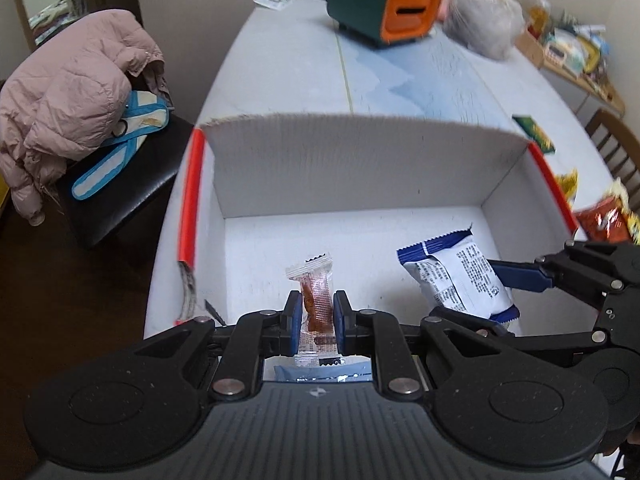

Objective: Organize snacks
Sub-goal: 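Open both tools to drop the packets into the box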

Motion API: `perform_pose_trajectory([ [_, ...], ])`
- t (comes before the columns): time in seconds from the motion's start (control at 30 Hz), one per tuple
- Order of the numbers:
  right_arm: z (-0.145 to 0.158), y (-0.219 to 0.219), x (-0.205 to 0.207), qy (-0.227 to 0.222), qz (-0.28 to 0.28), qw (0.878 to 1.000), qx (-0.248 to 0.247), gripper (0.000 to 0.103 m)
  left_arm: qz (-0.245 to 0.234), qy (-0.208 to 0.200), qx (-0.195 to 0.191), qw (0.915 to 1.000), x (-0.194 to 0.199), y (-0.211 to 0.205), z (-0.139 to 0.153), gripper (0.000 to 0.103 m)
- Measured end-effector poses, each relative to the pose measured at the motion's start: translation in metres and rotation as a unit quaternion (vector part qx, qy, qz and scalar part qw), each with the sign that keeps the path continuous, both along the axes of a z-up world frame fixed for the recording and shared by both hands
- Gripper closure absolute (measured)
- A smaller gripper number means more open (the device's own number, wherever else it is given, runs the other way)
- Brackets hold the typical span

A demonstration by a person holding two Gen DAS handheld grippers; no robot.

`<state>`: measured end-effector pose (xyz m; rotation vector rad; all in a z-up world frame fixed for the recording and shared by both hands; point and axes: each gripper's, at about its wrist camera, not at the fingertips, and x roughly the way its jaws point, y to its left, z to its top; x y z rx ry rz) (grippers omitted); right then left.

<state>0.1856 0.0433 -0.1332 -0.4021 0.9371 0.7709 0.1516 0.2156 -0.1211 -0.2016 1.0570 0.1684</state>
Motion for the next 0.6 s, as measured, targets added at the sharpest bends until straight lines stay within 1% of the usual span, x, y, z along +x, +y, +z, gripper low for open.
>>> perform_pose_trajectory([
  [0.1,-0.005,0.003,-0.001,0.005,0.001,1.000,-0.012,0.056,-0.010,0.019,0.006,0.9998,0.004,-0.004,-0.007,0.087],
  [0.3,-0.014,0.006,-0.004,0.017,0.006,0.999,-0.028,0.055,-0.015,0.041,0.011,0.9990,0.007,-0.007,-0.018,0.087],
  [0.5,-0.014,0.006,-0.006,0.017,0.008,0.999,-0.028,0.054,-0.011,0.042,0.014,0.9989,0.006,-0.008,-0.017,0.086],
  [0.6,-0.011,0.003,-0.007,0.017,0.006,1.000,-0.022,0.053,-0.002,0.039,0.007,0.9992,0.003,-0.006,-0.016,0.081],
])
